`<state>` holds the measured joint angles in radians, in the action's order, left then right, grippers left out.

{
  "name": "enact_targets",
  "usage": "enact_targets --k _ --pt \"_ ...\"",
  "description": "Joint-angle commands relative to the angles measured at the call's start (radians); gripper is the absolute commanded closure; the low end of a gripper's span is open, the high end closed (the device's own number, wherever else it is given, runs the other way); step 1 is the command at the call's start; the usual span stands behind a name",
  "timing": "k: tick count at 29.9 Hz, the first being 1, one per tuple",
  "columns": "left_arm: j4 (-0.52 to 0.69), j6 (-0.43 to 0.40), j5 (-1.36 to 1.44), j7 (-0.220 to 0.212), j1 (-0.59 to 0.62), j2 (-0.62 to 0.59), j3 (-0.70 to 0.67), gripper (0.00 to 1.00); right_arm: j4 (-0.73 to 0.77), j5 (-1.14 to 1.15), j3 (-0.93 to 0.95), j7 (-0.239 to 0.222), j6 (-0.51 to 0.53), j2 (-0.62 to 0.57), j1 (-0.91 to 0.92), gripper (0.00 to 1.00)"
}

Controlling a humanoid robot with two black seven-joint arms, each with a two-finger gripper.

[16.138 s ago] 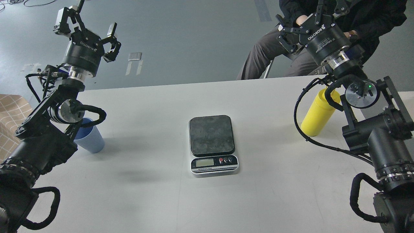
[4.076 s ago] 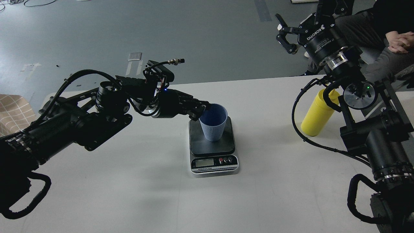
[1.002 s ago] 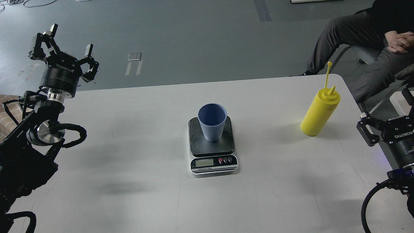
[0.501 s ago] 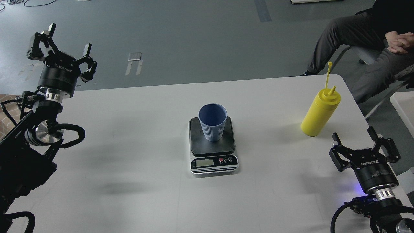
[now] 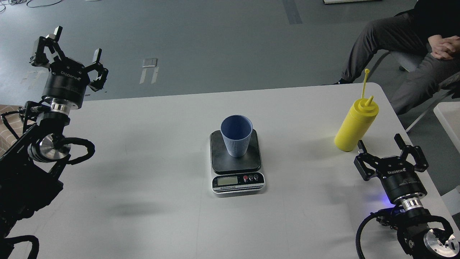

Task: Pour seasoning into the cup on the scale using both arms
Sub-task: 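Reach the right gripper to the yellow squeeze bottle and grasp it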

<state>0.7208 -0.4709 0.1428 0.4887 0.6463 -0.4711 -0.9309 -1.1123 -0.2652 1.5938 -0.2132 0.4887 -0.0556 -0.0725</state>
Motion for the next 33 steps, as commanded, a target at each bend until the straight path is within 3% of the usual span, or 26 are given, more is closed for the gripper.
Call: enact_targets --k 1,23,28,29,30,32,33 --pt "0.000 0.000 0.000 0.000 0.001 -0.003 0.000 0.02 0.054 0.000 0.000 0.000 0.000 0.020 0.046 0.00" --pt "0.002 0.000 0.001 0.000 0.001 -0.008 0.000 0.02 0.268 0.009 -0.028 0.005 0.000 0.051 0.257 0.00" --pt "0.002 0.000 0.000 0.000 -0.001 -0.008 0.000 0.02 0.305 0.011 -0.028 0.011 0.000 0.056 0.303 0.09" --pt "0.002 0.000 0.001 0.000 -0.001 -0.009 0.000 0.02 0.307 0.006 -0.028 0.011 0.000 0.056 0.310 0.25" --pt "0.002 0.000 0.000 0.000 -0.001 -0.009 0.000 0.02 0.311 0.006 -0.028 0.012 0.000 0.056 0.319 0.50" --pt "0.002 0.000 0.001 0.000 -0.001 -0.009 0.000 0.02 0.316 0.010 -0.028 0.011 0.000 0.056 0.329 0.82" --pt "0.002 0.000 0.000 0.000 -0.001 -0.009 0.000 0.02 0.319 0.012 -0.028 0.009 0.000 0.056 0.332 0.89"
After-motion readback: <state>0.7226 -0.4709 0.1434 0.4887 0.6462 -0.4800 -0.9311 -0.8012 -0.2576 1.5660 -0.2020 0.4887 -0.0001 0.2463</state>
